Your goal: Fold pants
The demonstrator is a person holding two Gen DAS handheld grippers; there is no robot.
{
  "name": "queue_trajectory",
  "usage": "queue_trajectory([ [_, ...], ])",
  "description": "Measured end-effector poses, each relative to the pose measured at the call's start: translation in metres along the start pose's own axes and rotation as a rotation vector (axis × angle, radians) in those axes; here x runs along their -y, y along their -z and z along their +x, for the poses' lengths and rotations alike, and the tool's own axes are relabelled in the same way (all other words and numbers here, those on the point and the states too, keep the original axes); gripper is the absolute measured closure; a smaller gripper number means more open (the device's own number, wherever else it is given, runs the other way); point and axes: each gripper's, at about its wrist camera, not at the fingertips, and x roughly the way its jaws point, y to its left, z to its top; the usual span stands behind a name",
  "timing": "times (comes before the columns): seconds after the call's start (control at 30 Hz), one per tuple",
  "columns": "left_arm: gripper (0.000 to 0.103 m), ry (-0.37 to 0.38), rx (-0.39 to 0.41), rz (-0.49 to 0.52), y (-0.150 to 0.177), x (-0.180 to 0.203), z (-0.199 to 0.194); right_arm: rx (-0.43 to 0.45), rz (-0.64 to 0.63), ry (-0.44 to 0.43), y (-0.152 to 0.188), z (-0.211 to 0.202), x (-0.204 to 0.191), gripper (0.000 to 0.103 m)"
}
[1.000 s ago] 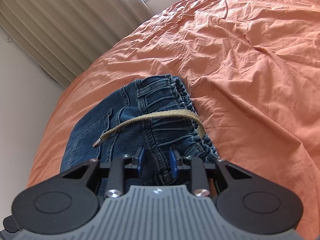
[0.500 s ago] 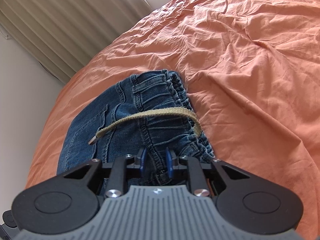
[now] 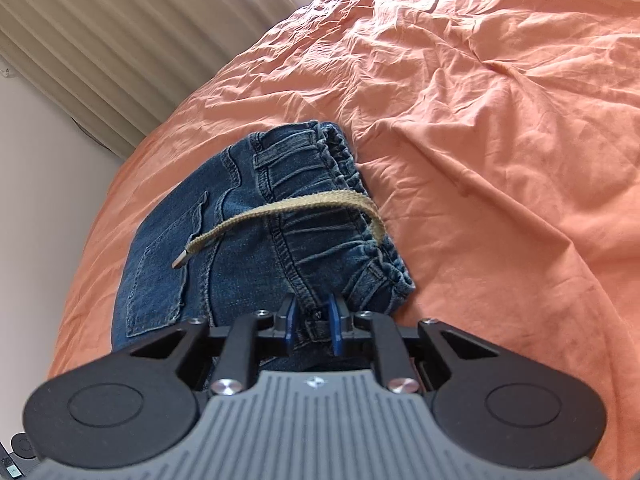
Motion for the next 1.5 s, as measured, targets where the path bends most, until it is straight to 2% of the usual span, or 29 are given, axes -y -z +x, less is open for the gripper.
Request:
queue_trajectory([
  [0.03,0.096,0.012,0.005,-0.050,0.001,-0.009,-0.005,-0.005,0.028,-0.012,0.000,-0.005,0.004,0.092],
  [0.07,0.092,0.024,0.015,-0.102,0.001,-0.018,-0.010,-0.002,0.056,-0.015,0.000,-0.010,0.007,0.087],
  [0.1,0.092,0.035,0.030,-0.151,0.000,-0.027,-0.016,0.016,0.076,0.010,-0.001,-0.016,0.010,0.062],
  [0.13,0.091,0.047,0.044,-0.198,-0.002,-0.034,-0.022,0.044,0.075,0.040,-0.002,-0.021,0.012,0.050],
  [0.17,0.086,0.062,0.054,-0.244,-0.006,-0.042,-0.026,0.067,0.071,0.050,-0.003,-0.025,0.013,0.045],
  [0.2,0.082,0.078,0.064,-0.294,-0.009,-0.050,-0.029,0.085,0.081,0.038,-0.004,-0.029,0.015,0.046],
  [0.27,0.061,0.129,0.092,-0.418,-0.016,-0.063,-0.035,0.087,0.141,-0.024,-0.006,-0.029,0.023,0.045],
  [0.33,0.055,0.200,0.114,-0.550,-0.024,-0.081,-0.031,0.056,0.222,-0.093,-0.005,-0.024,0.032,0.045],
  [0.4,0.050,0.278,0.129,-0.705,-0.028,-0.095,-0.023,0.033,0.267,-0.109,-0.005,-0.018,0.038,0.045],
  [0.43,0.045,0.320,0.136,-0.774,-0.030,-0.102,-0.017,0.021,0.283,-0.108,-0.004,-0.016,0.040,0.044],
  [0.47,0.038,0.364,0.143,-0.826,-0.032,-0.106,-0.012,0.011,0.295,-0.115,-0.004,-0.013,0.042,0.043],
  [0.53,0.031,0.469,0.141,-0.902,-0.038,-0.113,0.003,-0.018,0.322,-0.131,-0.004,-0.003,0.045,0.040],
  [0.57,0.031,0.492,0.131,-0.920,-0.041,-0.114,0.012,-0.028,0.333,-0.125,-0.004,0.001,0.046,0.040],
  [0.73,0.030,0.462,0.091,-0.955,-0.055,-0.115,0.042,-0.028,0.337,-0.116,-0.010,0.013,0.046,0.040],
  [0.93,0.029,0.468,0.049,-0.921,-0.066,-0.115,0.074,-0.046,0.361,-0.126,-0.019,0.028,0.049,0.039],
  [1.13,0.029,0.527,0.046,-0.905,-0.069,-0.122,0.102,-0.072,0.349,-0.153,-0.031,0.042,0.049,0.038],
  [1.43,0.029,0.654,0.083,-0.886,-0.078,-0.127,0.135,-0.084,0.380,-0.220,-0.050,0.061,0.058,0.040],
  [1.5,0.043,0.701,0.098,-0.907,-0.078,-0.127,0.142,-0.098,0.368,-0.236,-0.052,0.066,0.060,0.050],
])
